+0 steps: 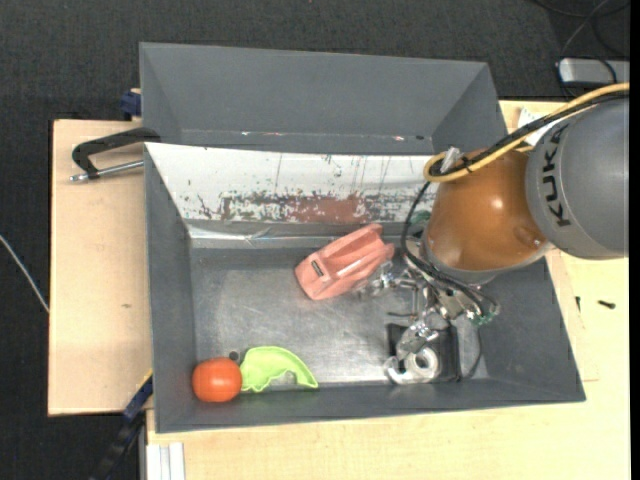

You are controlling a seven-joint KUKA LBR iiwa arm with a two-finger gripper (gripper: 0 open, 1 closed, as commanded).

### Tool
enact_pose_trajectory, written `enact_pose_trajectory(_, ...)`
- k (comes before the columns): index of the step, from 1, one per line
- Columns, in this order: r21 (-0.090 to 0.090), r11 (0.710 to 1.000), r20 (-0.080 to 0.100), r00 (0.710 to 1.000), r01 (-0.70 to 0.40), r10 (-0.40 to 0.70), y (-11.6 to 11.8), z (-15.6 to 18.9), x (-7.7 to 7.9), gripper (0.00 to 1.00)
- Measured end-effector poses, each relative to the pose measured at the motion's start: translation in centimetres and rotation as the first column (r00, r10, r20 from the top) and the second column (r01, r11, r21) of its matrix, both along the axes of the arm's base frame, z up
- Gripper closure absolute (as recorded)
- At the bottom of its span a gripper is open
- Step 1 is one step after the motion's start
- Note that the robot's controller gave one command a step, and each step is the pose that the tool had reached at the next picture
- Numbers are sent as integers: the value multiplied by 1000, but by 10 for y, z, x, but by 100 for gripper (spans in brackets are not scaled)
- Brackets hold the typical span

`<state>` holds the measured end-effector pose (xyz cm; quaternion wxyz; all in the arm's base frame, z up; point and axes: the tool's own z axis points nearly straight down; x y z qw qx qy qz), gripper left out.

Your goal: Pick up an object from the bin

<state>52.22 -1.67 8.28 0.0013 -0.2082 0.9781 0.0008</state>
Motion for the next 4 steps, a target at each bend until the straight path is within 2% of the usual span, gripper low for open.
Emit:
enact_pose_trajectory(1, -2, 951, 0, 951, -308, 308, -10, 19, -15, 0)
enact_pose_trajectory(2, -2, 892, 1, 892, -452, 452, -39, 13, -19, 0)
enact_pose_trajectory(3, -2, 930, 2, 930, -369, 369, -49, 7, -21, 0)
enact_pose_trajectory(4, -1, 738, 1, 738, -675, 675, -48, -2, -19, 0)
